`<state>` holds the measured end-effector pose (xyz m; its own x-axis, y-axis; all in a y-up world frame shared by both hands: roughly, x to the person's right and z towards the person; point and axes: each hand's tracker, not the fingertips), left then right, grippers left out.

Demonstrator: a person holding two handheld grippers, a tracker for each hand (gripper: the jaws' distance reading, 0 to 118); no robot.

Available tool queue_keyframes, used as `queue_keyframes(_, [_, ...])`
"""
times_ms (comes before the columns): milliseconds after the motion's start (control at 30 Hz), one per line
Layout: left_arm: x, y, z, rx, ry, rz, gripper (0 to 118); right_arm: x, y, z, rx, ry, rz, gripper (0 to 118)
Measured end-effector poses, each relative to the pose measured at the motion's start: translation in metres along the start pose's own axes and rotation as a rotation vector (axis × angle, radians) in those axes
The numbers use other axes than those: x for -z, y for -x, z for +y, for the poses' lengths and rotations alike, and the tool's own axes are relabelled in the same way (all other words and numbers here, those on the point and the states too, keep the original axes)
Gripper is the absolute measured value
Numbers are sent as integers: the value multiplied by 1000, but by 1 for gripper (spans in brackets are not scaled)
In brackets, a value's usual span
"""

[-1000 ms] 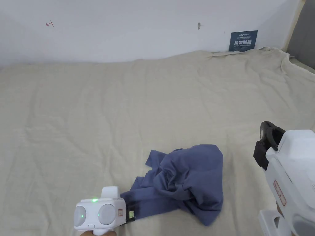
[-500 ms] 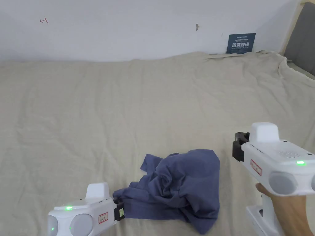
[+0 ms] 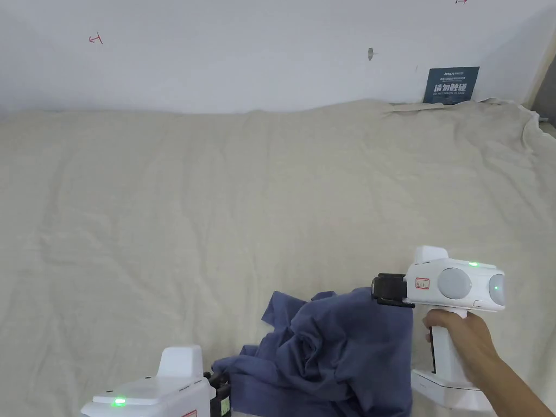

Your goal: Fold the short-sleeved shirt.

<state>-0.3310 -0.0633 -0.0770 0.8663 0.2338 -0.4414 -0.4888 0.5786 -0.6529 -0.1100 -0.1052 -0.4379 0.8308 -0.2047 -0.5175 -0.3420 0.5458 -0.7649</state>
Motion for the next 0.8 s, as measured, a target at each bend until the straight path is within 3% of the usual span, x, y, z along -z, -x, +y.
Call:
queue_keyframes(100, [-3, -3, 1, -14, 3, -8, 0, 0, 2, -2, 65, 31, 12, 98])
queue_keyframes(167, [-3, -3, 1, -10, 6, -6, 0, 1, 3, -3, 60, 46, 31, 91])
queue_keyframes(267, [-3, -5, 1, -6, 9, -8, 0, 9, 3, -5, 31, 64, 61, 53])
queue_keyframes(333, [-6, -7, 2, -5, 7, -9, 0, -6, 11, -14, 23, 53, 71, 12])
queue_keyframes(367, [-7, -7, 2, -5, 4, -10, 0, -13, 15, -17, 2, 41, 70, 4])
queue_keyframes(467, [-9, -6, 2, -16, -5, -21, 0, -28, 19, -15, -73, -20, 46, 4])
queue_keyframes(800, [-36, 4, 41, -54, -131, -74, 0, -137, 8, 31, -92, -291, 83, 3])
